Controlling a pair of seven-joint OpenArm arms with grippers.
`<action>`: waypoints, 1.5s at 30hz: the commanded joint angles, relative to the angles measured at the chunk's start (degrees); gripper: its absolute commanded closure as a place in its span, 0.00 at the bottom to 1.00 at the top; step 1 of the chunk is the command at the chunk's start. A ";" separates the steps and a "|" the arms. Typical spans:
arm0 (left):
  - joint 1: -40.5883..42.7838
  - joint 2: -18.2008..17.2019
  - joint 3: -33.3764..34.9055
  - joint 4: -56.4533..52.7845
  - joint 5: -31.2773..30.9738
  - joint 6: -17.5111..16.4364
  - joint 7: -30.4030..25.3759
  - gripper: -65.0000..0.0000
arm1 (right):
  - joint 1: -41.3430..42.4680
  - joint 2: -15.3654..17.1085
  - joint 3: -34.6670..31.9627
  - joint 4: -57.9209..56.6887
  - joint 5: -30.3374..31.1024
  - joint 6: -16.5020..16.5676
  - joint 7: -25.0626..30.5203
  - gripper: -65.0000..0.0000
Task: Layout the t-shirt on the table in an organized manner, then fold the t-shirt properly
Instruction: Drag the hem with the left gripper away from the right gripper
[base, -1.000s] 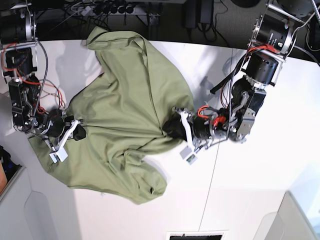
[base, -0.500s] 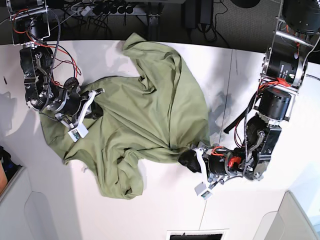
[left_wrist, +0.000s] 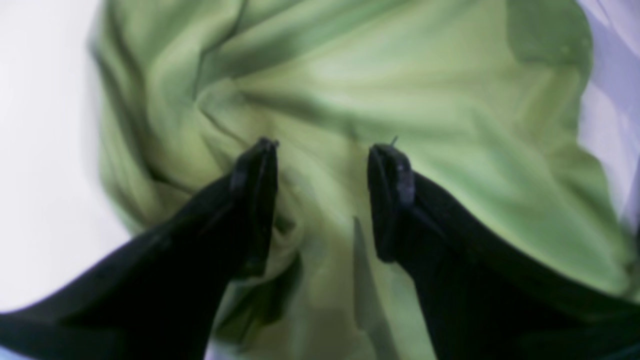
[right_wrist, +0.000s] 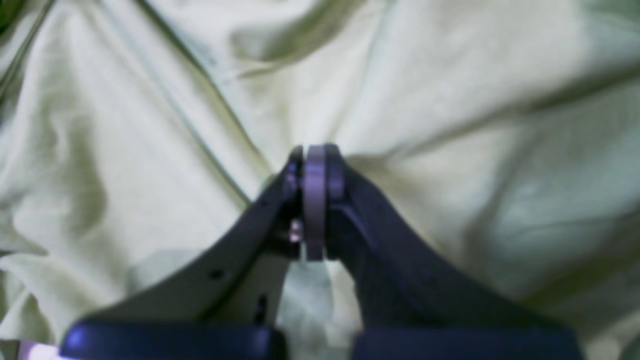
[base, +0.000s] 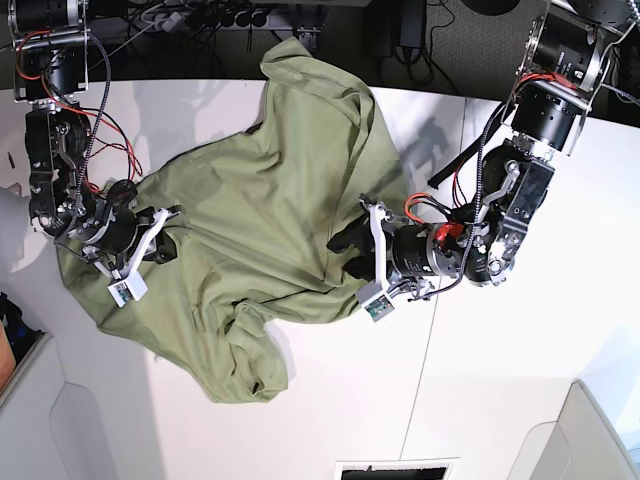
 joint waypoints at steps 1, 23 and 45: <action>-1.70 -0.79 -0.70 0.85 1.05 1.09 -1.36 0.50 | 1.29 0.76 0.44 0.79 0.76 0.00 0.98 1.00; -2.05 -3.21 -0.72 1.73 5.49 -5.09 -3.50 0.93 | 1.11 0.79 0.44 0.59 -2.91 -0.02 1.20 1.00; -1.99 -28.33 -1.73 5.05 -12.68 -6.44 5.99 0.58 | 1.25 1.22 0.44 -3.10 -8.07 -1.53 1.66 1.00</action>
